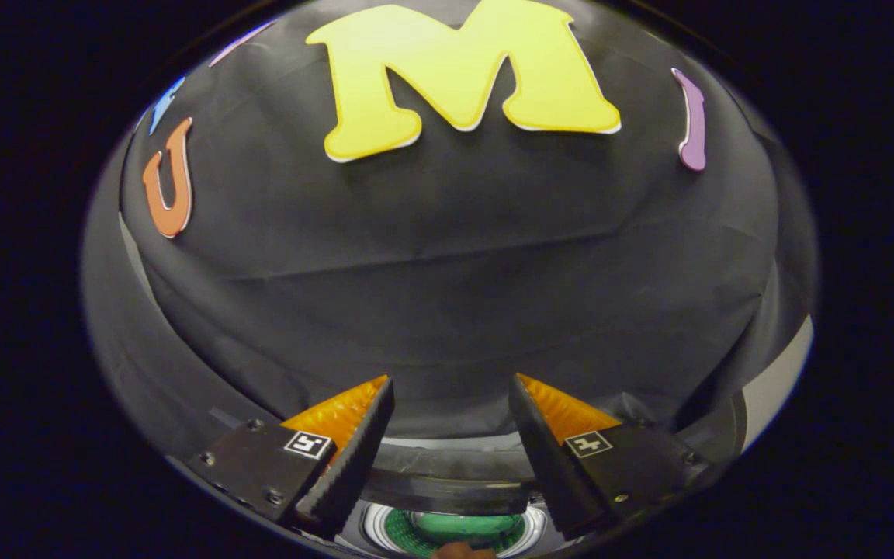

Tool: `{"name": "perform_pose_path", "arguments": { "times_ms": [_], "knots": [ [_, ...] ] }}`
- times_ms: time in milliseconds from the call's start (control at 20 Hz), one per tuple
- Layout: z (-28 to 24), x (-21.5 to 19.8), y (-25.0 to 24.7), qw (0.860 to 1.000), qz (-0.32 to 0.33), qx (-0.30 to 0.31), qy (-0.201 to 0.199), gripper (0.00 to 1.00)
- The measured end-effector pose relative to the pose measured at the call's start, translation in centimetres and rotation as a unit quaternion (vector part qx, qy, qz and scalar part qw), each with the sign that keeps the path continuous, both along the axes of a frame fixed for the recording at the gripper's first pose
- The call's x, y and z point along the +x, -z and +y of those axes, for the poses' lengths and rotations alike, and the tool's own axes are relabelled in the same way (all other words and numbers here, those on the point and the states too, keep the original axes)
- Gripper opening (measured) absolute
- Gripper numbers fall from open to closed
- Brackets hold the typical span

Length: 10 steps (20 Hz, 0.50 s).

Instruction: Put the clothes into the washing machine and then close the washing machine lid.

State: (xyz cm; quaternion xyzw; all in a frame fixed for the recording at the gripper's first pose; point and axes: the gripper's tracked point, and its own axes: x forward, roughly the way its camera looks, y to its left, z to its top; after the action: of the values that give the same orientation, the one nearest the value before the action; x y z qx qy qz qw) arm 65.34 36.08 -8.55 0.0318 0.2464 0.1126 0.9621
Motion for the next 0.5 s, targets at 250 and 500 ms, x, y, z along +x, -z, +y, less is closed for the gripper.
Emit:
{"name": "perform_pose_path", "arguments": {
  "times_ms": [250, 500],
  "knots": [
    [0.14, 0.09, 0.63, 0.999, -0.019, -0.036, -0.014, 0.95],
    [0.09, -0.13, 0.58, 0.999, -0.021, -0.034, -0.014, 0.95]
  ]
}}
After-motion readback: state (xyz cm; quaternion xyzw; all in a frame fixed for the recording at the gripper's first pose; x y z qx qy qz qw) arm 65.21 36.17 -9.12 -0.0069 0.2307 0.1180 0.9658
